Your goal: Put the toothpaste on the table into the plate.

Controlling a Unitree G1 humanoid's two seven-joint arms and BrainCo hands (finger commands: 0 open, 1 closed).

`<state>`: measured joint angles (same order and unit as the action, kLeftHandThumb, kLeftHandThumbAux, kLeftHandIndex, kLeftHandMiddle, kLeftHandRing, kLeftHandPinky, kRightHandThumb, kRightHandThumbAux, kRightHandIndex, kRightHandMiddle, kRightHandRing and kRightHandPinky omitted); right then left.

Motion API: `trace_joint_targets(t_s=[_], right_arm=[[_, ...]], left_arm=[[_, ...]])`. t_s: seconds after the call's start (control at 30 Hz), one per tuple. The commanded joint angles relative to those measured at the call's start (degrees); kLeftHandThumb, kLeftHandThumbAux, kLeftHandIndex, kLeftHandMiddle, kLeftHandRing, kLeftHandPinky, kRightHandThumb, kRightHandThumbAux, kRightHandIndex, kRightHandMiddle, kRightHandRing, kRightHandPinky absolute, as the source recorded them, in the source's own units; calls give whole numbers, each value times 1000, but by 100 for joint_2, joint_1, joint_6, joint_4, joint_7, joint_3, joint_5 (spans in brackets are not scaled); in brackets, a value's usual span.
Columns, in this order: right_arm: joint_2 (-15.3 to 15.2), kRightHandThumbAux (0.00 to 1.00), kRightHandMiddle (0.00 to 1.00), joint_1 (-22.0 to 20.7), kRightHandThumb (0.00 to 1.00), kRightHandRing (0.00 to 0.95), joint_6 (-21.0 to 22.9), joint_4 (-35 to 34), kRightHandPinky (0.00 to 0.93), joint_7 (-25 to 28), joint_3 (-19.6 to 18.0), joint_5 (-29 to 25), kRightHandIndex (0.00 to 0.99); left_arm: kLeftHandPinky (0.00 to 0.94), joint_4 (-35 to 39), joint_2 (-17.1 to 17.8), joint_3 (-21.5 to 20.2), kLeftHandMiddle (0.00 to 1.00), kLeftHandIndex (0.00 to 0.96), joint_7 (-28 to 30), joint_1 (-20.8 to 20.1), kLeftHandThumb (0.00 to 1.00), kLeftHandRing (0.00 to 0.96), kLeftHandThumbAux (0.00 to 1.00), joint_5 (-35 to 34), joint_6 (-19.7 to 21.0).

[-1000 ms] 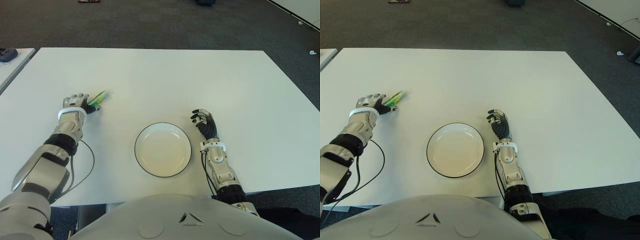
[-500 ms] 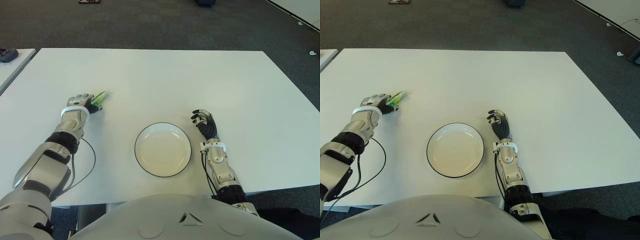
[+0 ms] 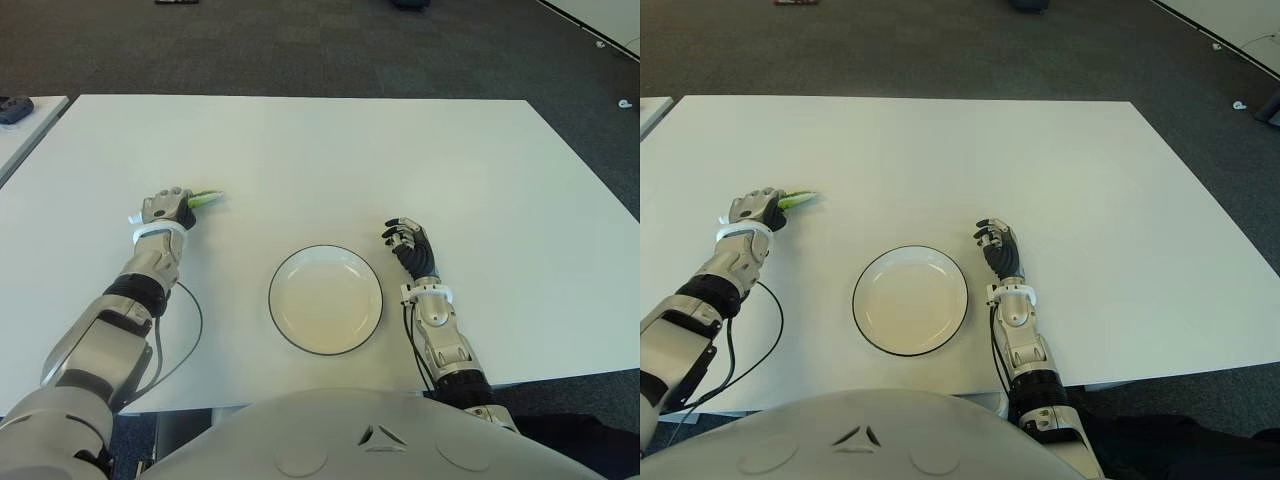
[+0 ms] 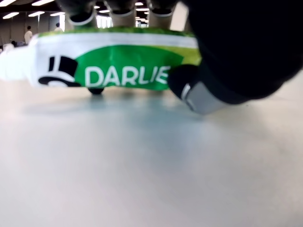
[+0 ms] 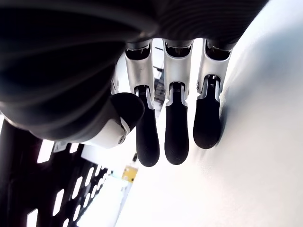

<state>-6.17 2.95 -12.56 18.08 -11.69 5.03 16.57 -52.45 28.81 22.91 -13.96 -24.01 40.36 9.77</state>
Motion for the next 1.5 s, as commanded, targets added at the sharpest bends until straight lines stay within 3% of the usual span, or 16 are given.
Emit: trace_joint_targets(t_s=[0.03, 0.17, 0.43, 1.5], right_arm=[[-49, 701, 506, 44, 827, 514, 8, 72, 496, 32, -23, -18, 357], [-54, 701, 504, 40, 827, 513, -6, 78, 465, 32, -19, -18, 358], [-60, 701, 500, 36, 827, 511, -17, 85, 510, 30, -19, -24, 359], [-65, 701, 519, 28, 826, 513, 86, 43, 466, 29, -21, -11, 353]], left_arm=[[825, -26, -212, 8, 814, 443, 52, 244, 715, 801, 703, -160, -127], [831, 69, -209, -11, 833, 443, 50, 283, 715, 818, 705, -177, -115], [828, 204, -201, -54, 843, 442, 122, 339, 716, 829, 706, -185, -71], [859, 498, -217, -234, 861, 443, 179, 444, 720, 853, 706, -308, -20]])
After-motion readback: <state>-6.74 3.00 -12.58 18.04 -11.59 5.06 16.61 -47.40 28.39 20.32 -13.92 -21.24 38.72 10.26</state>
